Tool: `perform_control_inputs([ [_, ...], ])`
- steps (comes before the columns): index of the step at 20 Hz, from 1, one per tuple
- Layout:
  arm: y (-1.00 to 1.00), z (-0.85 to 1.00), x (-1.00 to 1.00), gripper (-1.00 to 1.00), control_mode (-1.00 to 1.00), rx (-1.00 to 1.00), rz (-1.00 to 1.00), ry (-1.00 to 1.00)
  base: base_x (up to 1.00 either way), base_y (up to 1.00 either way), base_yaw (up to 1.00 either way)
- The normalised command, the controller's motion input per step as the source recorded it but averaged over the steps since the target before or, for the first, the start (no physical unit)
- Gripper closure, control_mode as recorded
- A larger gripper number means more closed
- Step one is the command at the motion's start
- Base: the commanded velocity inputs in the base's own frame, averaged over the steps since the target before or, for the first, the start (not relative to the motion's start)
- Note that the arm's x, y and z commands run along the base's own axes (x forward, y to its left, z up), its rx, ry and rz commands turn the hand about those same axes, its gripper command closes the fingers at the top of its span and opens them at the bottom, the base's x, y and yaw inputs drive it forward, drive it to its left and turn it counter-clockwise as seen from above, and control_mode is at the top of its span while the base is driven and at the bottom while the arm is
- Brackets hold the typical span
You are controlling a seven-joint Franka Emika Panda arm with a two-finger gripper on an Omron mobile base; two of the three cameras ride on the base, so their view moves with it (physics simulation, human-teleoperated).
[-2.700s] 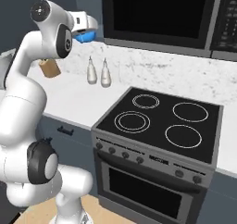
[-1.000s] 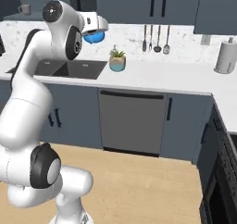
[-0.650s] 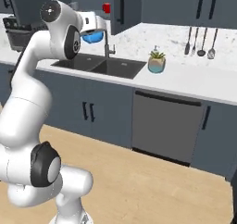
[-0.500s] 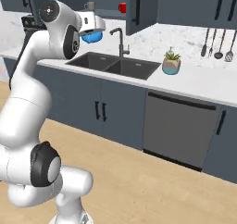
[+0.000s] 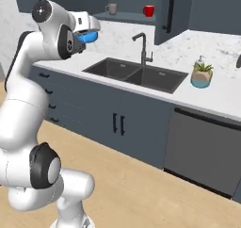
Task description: Gather all objects into one cabinet and sort the glasses and bowls to opposite sides.
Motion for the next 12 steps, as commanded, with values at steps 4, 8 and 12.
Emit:
perform_control_inputs([
  [4,0.0,0.0,0.0,1.0,1.0,0.0,0.0,0.0,1.0,0.41,0.0],
  [8,0.0,0.0,0.0,1.0,1.0,0.0,0.0,0.0,1.0,0.26,-0.03],
  [12,0.0,0.0,0.0,1.0,1.0,0.0,0.0,0.0,0.99,0.15,-0.14],
])
